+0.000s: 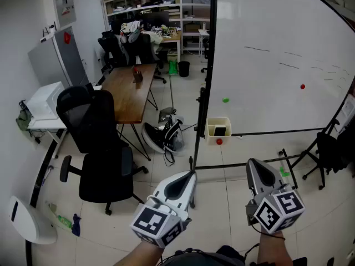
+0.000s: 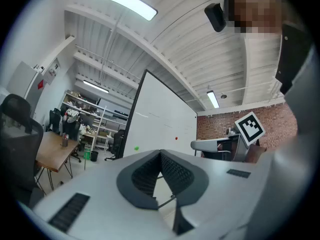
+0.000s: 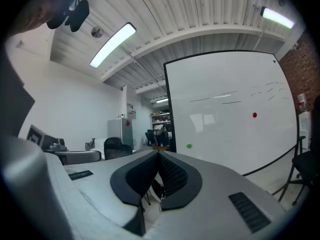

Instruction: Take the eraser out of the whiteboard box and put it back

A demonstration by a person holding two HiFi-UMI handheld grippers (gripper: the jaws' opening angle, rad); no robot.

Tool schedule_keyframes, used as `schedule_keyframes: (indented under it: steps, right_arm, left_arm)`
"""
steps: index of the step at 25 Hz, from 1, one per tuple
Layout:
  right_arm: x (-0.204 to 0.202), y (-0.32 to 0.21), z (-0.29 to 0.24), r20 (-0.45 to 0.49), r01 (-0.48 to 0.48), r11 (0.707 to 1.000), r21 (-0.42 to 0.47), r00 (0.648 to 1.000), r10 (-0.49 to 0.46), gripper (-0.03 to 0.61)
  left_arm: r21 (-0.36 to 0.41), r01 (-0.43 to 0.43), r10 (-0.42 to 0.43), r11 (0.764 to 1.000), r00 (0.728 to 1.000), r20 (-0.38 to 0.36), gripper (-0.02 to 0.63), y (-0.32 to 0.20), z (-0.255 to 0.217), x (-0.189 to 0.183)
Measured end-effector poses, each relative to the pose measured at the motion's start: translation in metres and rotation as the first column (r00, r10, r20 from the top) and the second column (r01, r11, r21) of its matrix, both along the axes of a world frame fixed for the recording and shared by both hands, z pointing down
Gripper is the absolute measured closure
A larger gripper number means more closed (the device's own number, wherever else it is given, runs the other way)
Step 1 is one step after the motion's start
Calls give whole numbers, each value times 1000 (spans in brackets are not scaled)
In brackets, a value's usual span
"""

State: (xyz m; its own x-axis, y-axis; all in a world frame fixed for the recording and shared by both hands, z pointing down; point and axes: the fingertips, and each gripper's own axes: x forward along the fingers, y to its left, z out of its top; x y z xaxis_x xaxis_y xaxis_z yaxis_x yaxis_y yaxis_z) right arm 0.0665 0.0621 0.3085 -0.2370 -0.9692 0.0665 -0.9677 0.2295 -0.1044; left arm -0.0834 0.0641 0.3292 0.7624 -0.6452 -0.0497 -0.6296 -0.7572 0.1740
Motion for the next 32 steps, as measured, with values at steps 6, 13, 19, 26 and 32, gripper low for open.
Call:
schedule_keyframes:
  steps: [6,13,19,26,32]
  right_arm:
    - [-8,-37,8,1,28,1000,-13,1000,-28,557]
    - [42,-103,18,-7,104,994,-10,994,-105,555]
    - [119,-176,23,-19,187,982,-28,982,-188,555]
    - [175,-248,52,23,280,958,-63,960,-279,544]
    - [143,-308,61,26,225,971,-77,974,-224,523]
  left_arm:
    - [-5,1,-1,1000,1000,17,589,-31,5,6]
    - [-19,52,-51,998,997,50,589,-89,11,67]
    - [-23,105,-103,994,992,78,588,-154,9,152]
    - [-30,193,-189,981,976,104,588,-224,16,217]
    - [-17,143,-141,990,985,97,588,-290,18,181]
